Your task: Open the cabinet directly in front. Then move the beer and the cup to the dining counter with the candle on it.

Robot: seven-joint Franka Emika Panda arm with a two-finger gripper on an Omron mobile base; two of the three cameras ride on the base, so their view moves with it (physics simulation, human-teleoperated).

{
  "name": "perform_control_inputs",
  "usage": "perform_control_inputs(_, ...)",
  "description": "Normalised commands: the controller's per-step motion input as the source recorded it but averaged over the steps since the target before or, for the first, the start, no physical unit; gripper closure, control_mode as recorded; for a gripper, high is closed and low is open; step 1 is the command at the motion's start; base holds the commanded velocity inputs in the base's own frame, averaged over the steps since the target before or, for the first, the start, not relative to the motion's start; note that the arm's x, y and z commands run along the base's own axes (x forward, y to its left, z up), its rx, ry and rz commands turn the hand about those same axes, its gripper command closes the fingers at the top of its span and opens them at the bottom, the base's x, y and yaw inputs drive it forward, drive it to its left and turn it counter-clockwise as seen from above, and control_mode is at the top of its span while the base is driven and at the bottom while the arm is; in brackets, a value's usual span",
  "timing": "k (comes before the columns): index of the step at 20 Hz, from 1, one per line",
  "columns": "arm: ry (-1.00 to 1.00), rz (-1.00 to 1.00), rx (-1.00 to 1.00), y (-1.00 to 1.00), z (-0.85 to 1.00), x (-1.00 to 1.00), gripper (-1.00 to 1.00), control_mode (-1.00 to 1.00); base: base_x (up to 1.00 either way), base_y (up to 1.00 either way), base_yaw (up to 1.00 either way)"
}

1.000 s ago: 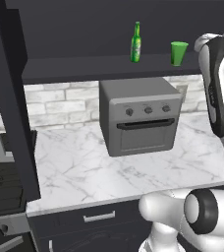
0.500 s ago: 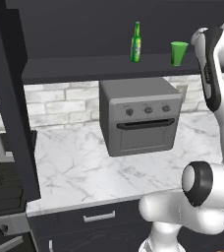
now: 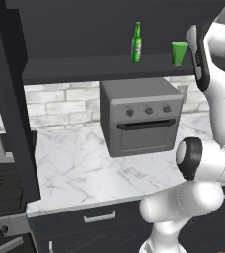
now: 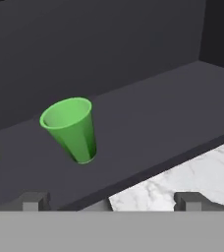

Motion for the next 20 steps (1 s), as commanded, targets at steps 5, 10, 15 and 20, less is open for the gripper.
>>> perform_control_inputs(5,0.04,0.0,0.0,-0.01,0.0,0.65,-1.0,-1.0,0.0,0.0,0.0)
perform_control_inputs(10,0.04,0.0,0.0,-0.02,-0.11,0.58,-1.0,-1.0,0.0,0.0,0.0)
perform_control_inputs(15,0.06,0.0,0.0,-0.06,-0.31,0.48,-1.0,-1.0,0.0,0.0,0.0)
perform_control_inputs(20,0.02,0.0,0.0,-0.12,-0.22,0.44,-1.0,-1.0,0.0,0.0,0.0)
